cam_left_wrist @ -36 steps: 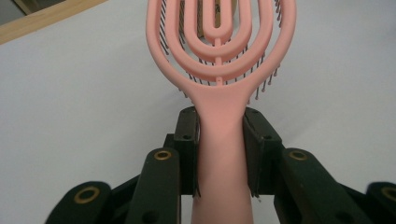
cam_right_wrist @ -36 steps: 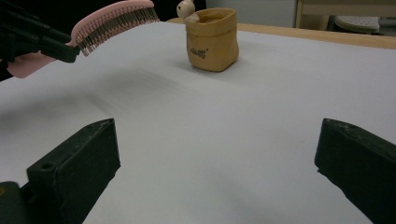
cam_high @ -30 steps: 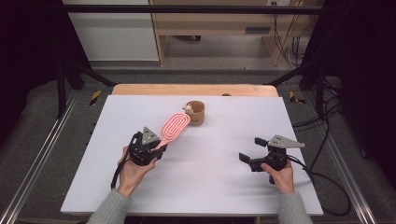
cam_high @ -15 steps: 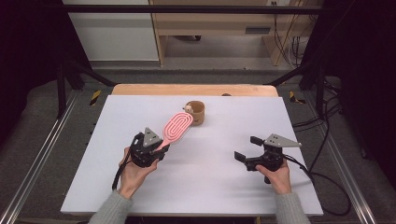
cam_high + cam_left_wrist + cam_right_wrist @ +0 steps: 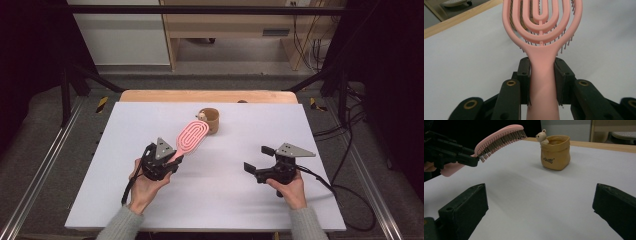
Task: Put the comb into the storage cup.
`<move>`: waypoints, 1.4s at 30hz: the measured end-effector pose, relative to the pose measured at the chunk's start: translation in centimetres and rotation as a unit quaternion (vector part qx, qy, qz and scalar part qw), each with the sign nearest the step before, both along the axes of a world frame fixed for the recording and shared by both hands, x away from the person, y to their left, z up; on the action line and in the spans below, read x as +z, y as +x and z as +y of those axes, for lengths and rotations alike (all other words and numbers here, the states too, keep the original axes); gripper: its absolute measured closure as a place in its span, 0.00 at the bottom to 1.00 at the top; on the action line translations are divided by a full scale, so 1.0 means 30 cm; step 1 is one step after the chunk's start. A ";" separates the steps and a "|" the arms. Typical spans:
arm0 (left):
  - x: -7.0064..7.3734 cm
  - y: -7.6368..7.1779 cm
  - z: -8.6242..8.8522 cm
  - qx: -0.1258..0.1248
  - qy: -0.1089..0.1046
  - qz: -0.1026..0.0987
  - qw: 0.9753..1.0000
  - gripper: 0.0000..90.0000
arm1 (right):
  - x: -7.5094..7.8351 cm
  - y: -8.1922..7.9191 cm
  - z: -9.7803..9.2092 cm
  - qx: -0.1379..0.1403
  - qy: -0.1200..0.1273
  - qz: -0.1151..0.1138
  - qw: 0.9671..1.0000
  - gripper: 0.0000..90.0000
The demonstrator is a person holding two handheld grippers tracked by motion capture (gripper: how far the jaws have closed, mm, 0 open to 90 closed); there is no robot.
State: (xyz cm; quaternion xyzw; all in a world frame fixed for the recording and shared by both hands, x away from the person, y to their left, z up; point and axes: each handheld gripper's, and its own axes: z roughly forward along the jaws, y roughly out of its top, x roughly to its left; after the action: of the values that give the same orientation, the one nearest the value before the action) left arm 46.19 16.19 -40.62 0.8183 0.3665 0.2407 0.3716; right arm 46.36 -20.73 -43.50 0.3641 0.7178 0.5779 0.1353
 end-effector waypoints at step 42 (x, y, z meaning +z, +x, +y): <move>0.003 -0.025 -0.084 0.005 -0.038 -0.009 0.999 0.77 | 0.048 0.022 0.113 0.004 0.023 0.016 1.000 0.01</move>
State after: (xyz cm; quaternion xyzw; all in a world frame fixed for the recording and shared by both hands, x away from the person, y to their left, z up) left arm 45.44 13.67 -40.54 0.7997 0.3762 0.2359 0.4041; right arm 47.01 -17.34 -42.07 0.3730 0.7079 0.5890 0.1131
